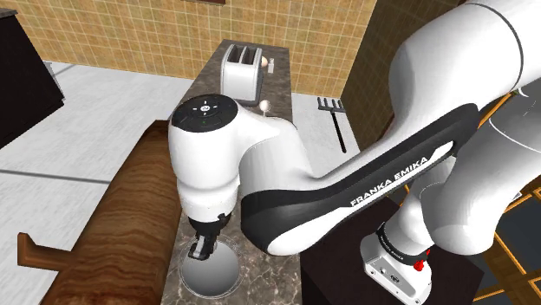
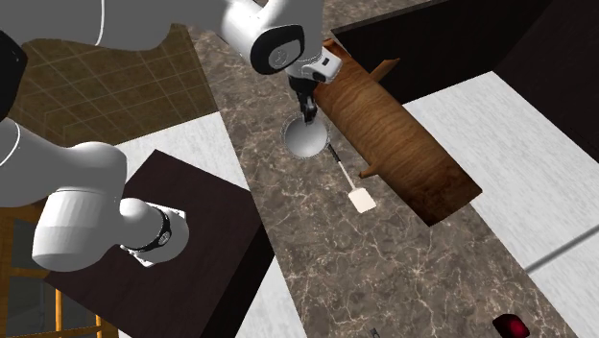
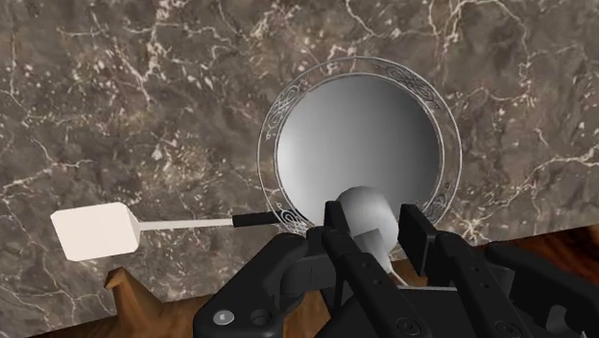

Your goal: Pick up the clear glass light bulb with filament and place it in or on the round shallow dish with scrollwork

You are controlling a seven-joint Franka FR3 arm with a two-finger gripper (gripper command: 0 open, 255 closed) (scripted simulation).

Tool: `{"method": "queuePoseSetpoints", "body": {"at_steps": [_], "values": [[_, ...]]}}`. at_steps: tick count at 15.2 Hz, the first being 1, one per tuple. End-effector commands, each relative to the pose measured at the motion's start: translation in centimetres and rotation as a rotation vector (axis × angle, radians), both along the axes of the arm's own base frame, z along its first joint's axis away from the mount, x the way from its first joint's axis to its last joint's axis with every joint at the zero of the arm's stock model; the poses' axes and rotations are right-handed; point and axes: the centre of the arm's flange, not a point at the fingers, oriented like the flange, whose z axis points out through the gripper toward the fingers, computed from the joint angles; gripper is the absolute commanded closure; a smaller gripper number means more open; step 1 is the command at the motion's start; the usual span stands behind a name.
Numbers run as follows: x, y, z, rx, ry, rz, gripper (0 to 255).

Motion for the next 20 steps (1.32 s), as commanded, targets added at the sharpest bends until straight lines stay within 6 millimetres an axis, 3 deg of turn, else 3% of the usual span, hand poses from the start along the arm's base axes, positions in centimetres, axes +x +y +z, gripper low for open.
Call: {"method": "queuePoseSetpoints", "body": {"at_steps": [1, 14, 20], "values": [[-1.0, 1.5, 0.2, 0.0, 0.0, -0.002, 255], [-1.0, 1.5, -6.8, 0.0, 0.0, -0.002, 255], [-1.0, 1.5, -6.8, 0.0, 0.0, -0.002, 255]]}}
